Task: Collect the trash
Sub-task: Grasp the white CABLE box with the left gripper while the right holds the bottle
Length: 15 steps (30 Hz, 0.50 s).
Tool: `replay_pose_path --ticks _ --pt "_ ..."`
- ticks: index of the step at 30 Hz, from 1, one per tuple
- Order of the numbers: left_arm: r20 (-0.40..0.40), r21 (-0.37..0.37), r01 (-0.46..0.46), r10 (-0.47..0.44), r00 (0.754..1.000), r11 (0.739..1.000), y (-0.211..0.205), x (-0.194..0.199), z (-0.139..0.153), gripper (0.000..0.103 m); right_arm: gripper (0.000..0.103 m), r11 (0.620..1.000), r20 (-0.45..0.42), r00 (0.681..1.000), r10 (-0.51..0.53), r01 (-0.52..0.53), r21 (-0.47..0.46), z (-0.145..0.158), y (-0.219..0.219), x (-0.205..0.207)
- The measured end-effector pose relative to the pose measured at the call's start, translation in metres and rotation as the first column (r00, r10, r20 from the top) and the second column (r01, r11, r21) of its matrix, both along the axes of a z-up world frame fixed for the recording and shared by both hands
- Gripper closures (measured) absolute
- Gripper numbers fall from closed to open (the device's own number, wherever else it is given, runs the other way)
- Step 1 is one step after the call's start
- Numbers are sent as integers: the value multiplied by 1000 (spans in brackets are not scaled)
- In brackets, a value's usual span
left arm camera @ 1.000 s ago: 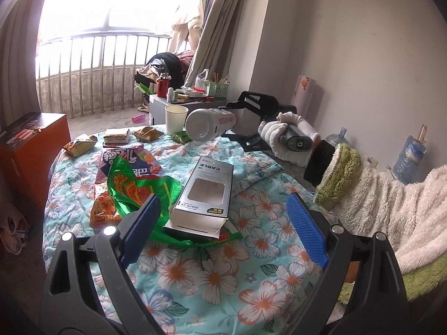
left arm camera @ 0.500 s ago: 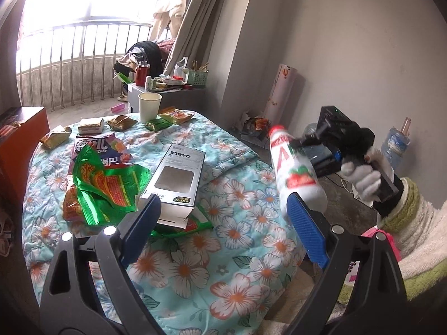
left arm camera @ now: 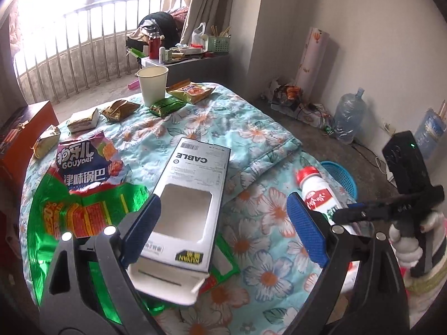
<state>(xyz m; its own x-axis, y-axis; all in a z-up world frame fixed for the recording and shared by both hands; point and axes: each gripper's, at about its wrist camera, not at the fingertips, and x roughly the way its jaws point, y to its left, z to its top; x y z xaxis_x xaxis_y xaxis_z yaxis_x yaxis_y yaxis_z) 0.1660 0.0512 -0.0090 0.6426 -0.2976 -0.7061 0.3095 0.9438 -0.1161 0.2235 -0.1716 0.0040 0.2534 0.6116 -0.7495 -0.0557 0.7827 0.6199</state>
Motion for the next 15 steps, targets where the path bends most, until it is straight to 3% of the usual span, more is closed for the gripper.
replay_pose_path --ticks 6,11,15 --pt "-117 77 13 -3 993 997 -5 47 -9 16 27 999 24 1000 -8 8 38 -5 -4 -5" --pt "-228 57 68 -54 972 996 -9 71 -18 16 27 998 30 1000 6 -8 68 -9 -4 -3" --pt "-276 123 86 -49 960 989 -15 82 -31 16 27 996 29 1000 0 -3 91 -11 -5 0"
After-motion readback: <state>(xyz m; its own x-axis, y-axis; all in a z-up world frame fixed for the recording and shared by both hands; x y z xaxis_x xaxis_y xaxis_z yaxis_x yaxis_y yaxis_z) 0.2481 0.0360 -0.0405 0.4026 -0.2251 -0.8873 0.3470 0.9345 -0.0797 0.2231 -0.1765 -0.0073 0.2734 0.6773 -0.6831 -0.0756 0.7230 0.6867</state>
